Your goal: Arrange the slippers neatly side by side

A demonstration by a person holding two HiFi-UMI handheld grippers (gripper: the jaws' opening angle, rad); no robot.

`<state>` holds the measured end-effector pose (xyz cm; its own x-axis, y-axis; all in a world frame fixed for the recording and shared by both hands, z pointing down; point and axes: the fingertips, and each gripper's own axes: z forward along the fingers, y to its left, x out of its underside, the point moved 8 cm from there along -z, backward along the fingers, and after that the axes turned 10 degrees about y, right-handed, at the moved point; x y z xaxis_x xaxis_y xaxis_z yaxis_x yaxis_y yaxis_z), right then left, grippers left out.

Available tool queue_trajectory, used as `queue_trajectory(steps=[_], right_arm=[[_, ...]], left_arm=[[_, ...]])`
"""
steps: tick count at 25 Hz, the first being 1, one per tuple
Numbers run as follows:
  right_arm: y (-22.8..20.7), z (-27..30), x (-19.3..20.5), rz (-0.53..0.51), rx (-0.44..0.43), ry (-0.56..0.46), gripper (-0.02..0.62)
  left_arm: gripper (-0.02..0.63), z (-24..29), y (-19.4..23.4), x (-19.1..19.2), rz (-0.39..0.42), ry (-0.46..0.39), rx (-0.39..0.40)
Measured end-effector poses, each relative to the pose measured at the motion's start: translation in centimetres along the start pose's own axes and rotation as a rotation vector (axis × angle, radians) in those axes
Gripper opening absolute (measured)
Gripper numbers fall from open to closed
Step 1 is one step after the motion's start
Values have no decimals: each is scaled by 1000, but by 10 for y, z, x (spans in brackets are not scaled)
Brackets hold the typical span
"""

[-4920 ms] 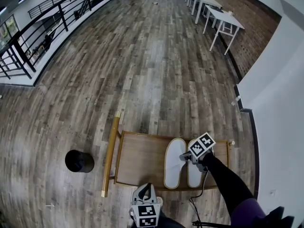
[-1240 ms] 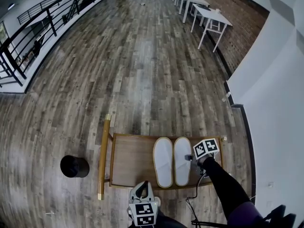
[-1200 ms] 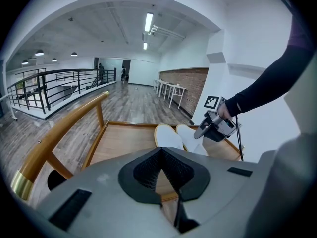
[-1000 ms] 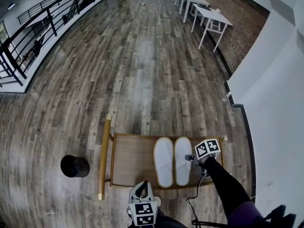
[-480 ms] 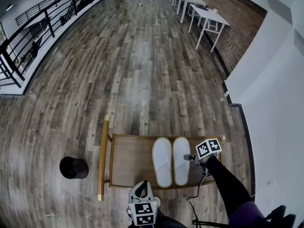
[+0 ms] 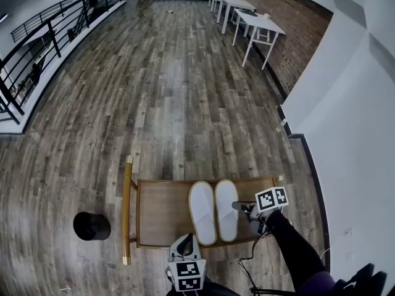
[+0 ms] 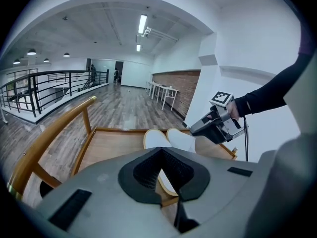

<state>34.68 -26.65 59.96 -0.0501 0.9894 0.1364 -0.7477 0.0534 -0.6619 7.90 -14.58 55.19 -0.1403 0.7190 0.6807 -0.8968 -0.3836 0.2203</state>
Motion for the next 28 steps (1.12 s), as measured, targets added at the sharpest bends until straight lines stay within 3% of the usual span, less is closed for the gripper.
queue_trajectory(steps=[7, 15, 21, 28], right_arm=[[34, -2, 30, -53, -92, -164, 75], [63, 4, 67, -162, 85, -232, 74], [79, 17, 104, -148, 172, -320, 74], [97, 19, 134, -214, 245, -377, 74]], left_arm=[[-2, -5, -8, -4, 26, -13, 13], [-2, -6, -13, -3, 13, -15, 7], [-2, -10, -20, -7, 14, -40, 10], [-2, -19, -24, -1, -21, -41, -19]])
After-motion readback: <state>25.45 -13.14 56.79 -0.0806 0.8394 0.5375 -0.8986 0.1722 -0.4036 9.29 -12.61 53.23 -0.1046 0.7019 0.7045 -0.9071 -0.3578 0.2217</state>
